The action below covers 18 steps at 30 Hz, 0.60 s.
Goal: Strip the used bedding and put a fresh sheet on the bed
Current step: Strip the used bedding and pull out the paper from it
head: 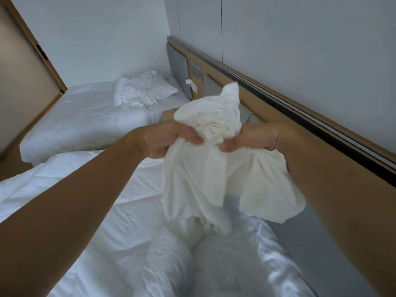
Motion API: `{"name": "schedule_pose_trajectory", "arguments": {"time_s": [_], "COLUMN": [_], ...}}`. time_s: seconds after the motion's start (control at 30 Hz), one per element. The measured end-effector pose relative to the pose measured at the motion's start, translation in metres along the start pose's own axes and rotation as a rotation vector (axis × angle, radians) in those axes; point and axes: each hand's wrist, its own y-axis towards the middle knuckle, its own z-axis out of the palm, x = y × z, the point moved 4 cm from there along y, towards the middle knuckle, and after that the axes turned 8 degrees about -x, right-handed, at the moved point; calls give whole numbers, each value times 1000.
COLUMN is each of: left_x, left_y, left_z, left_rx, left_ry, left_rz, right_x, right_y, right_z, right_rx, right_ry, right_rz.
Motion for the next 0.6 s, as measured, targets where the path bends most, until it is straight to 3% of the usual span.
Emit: {"name": "schedule_pose_trajectory", "arguments": {"time_s": [0.1,0.17,0.3,0.43,0.5,0.6], "left_x": [-5,-4,-1,21,31,32], "left_y": [8,12,12,0,0,2], "left_z": [-2,-2,-4,7,16,19], "left_rx": [-85,-114,-62,136,201,137], "left_ry": [40,28,-15,157,228,151], "left_rz": [19,23,15,-188,-165,-78], "right_x": [-20,-26,-22,-11,-7,-5], "right_y": [0,2,4,2,2,2], "right_z": [20,24,17,-1,-5,-6], "right_rx": [138,134,-22,-223,-294,-371], "right_ry": [-82,-115,23,52,-18,-58], "right_rz": [162,193,103,-5,-55,-119]}}
